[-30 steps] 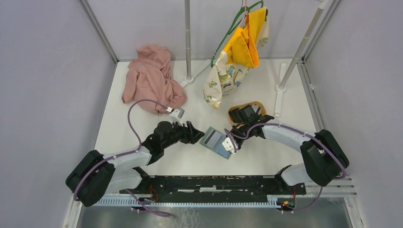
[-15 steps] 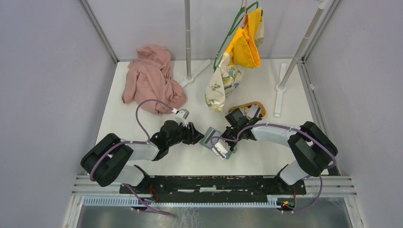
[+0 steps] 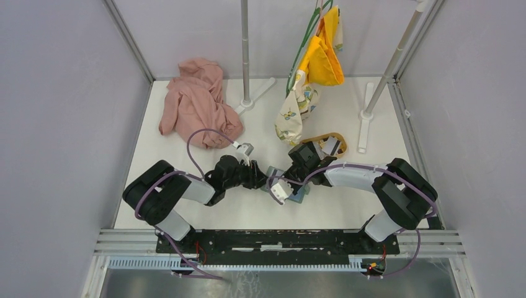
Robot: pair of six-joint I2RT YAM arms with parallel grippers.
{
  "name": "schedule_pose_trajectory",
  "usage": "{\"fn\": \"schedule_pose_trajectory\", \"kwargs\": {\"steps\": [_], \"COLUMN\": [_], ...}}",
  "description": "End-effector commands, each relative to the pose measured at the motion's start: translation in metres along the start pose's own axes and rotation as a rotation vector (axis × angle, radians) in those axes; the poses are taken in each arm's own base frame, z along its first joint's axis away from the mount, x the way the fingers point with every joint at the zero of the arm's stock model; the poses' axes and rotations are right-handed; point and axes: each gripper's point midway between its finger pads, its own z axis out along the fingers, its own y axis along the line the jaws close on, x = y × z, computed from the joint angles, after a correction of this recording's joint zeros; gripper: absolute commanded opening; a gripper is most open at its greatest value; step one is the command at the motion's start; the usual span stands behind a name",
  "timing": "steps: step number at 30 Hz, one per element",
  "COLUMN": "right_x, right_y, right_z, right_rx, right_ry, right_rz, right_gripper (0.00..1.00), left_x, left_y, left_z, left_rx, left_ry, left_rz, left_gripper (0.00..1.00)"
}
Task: Put the credit cards into the card holder
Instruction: Insert the credit card into the card holder.
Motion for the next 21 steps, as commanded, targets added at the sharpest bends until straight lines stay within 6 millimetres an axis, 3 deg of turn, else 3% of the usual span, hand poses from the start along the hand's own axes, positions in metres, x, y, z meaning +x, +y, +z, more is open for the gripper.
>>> {"fn": "schedule_pose_trajectory", "kwargs": {"steps": [1,6,10,17,21], "right_x": [-0.001,-0.017,-0.024,-0.039,-0.036], "right_y": [-0.024,-0.023,-0.029,-0.024,-0.03], "right_z": [-0.002,0.004,-0.006,-0.029,-0.035], "right_rx": [0.13,0.112,0.122,0.081,0.097], "right_ry": [0.006,-0.075,-0.111,-0.255,-0.263], "right_rz": [0.079,0.148,0.185,0.269,0.39], "right_gripper": [0.0,0.0,0.0,0.04,0.07], "left_x": [-0.021,-0.019,-0.023,-0.035,-0.051], "left_y": [-0.021,-0.018,-0.012,-0.016,-0.021], "left_z": [0.005,0.003,-0.003,-0.027,-0.043], "left_rx": [0.093,0.075,0.033,0.02,0.017], "left_ry": [-0.05,-0.049,-0.081,-0.181,-0.267], "left_rz": [0.029,0.019,0.01,0.015,0.028], "left_gripper": [0.45,0.45,0.46,0.5,0.58]}}
